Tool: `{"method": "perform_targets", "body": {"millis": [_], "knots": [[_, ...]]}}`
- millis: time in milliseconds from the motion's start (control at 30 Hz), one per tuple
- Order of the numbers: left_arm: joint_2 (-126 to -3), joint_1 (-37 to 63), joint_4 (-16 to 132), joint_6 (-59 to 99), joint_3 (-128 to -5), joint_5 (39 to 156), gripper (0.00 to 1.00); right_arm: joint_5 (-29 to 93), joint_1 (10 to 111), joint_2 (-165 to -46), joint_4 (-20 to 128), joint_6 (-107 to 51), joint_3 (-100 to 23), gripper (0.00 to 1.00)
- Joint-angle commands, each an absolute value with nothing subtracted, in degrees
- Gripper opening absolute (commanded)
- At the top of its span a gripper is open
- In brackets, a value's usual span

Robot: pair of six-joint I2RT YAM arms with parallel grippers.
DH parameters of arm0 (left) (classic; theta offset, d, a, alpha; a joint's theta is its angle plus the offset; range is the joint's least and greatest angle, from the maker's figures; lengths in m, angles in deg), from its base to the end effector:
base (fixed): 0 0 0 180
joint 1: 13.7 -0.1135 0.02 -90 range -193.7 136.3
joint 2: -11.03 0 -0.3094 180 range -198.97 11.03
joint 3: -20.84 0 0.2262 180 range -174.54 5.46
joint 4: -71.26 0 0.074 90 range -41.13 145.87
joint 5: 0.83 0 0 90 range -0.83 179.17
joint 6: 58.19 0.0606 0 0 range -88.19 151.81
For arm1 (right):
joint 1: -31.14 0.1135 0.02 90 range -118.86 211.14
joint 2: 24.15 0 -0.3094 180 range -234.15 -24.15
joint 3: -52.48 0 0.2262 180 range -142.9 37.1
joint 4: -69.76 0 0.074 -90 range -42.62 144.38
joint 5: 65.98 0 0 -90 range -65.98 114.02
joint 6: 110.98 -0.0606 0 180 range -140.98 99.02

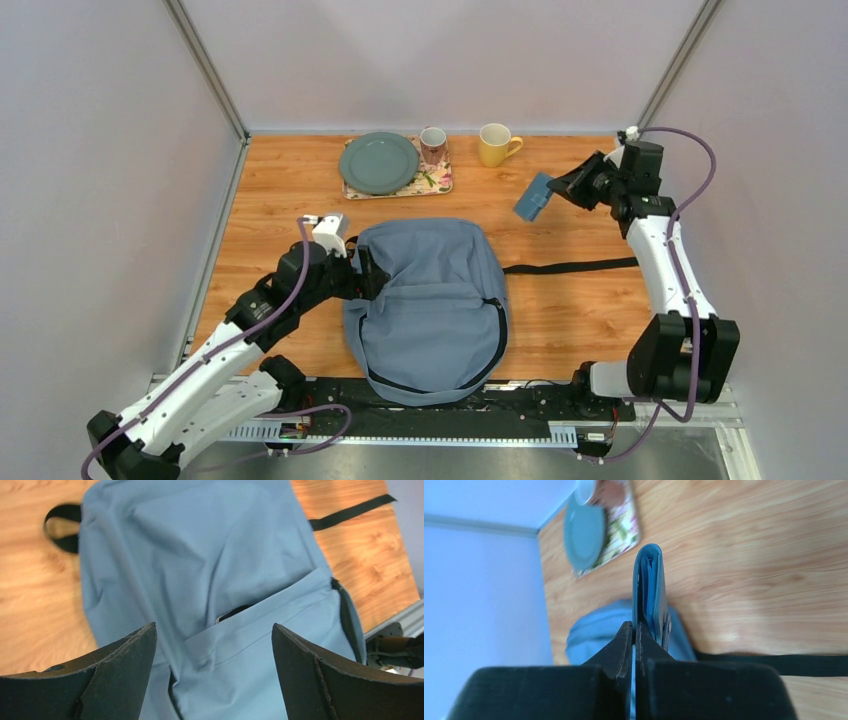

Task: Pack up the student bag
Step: Pick up the personal item from the center of the board.

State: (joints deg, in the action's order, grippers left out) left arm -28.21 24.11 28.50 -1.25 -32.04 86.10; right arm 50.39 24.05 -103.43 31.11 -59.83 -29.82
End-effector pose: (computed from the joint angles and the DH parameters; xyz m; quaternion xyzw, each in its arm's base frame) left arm 0.0950 -0.0696 0.2971 0.0222 0.8617 -0.2748 0.4260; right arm 0.2937 -0.0094 0.3547 0.2420 0.8381 0.3169 0.3723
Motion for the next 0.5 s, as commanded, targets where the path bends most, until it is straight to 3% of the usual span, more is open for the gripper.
{"method": "perform_targets", "body": {"millis": [0, 267, 467], "knots": [[-33.9, 24.1, 41.2, 6.0, -38.2, 95.9, 0.93, 61.9, 28.8, -99.5, 28.8, -56.8, -33.0, 0.0], [-47.9, 22.9, 42.2, 17.2, -53.8, 112.5, 0.94, 67.5, 43.5, -98.4, 20.3, -46.6, -39.7, 0.0], [-53.8, 17.1, 53.1, 10.1, -51.7, 126.5, 0.94, 71.6, 49.7, -96.9, 20.4, -43.0, -39.7, 0.0]]}}
